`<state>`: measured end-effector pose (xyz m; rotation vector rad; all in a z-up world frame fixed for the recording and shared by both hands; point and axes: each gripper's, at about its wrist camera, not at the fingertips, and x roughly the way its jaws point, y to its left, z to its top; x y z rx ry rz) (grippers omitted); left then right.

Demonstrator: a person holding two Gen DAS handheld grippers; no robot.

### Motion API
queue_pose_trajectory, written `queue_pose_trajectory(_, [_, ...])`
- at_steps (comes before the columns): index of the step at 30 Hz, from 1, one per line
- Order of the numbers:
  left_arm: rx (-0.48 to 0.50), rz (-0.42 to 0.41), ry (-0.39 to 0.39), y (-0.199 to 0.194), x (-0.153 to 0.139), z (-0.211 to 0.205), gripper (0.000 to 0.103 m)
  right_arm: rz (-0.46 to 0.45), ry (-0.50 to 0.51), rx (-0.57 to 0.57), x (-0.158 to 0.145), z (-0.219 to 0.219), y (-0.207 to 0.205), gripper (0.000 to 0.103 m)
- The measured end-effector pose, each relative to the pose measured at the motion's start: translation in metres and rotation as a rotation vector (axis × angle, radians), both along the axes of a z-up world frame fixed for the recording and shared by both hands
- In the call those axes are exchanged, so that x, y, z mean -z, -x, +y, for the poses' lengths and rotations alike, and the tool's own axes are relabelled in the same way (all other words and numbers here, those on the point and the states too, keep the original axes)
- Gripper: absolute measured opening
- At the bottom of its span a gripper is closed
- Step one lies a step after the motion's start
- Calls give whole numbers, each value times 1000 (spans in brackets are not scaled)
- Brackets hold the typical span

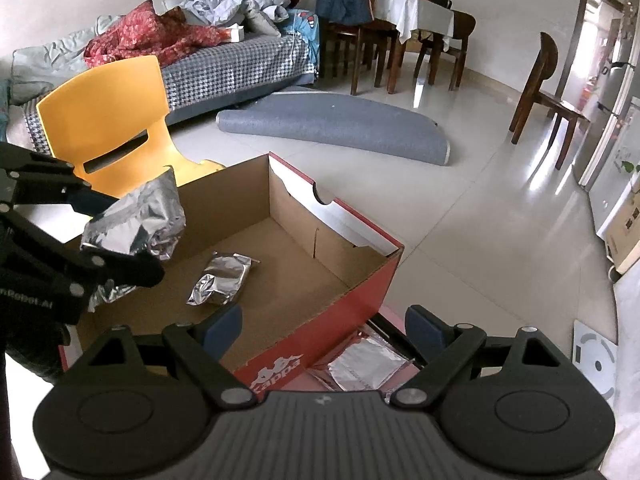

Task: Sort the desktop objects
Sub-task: 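Lower the silver packet with the left gripper into the cardboard box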

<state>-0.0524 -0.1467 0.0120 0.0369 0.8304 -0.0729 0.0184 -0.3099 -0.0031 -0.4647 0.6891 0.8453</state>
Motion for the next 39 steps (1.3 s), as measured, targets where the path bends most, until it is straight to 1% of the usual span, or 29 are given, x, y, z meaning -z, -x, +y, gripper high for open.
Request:
queue_pose_trajectory(10, [-34,64,-25,-10,28,23,58,7,13,-4,3,5,-1,89])
queue_pose_trajectory(15, [-42,93,-19,-16,41,30,58,15,30,-3,6,10,-3,89])
queue_pose_trajectory(21, [-30,121,-7,-21,53,30,58,18,40,-3,9,17,-4,89])
queue_pose_trajectory(26, [13,150,-13,-26,60,22,58,15,54,0,12,22,-6,89])
queue_pose_trajectory(39, [101,208,-21,-72,83,-13,58,25,67,43,16,16,-15,89])
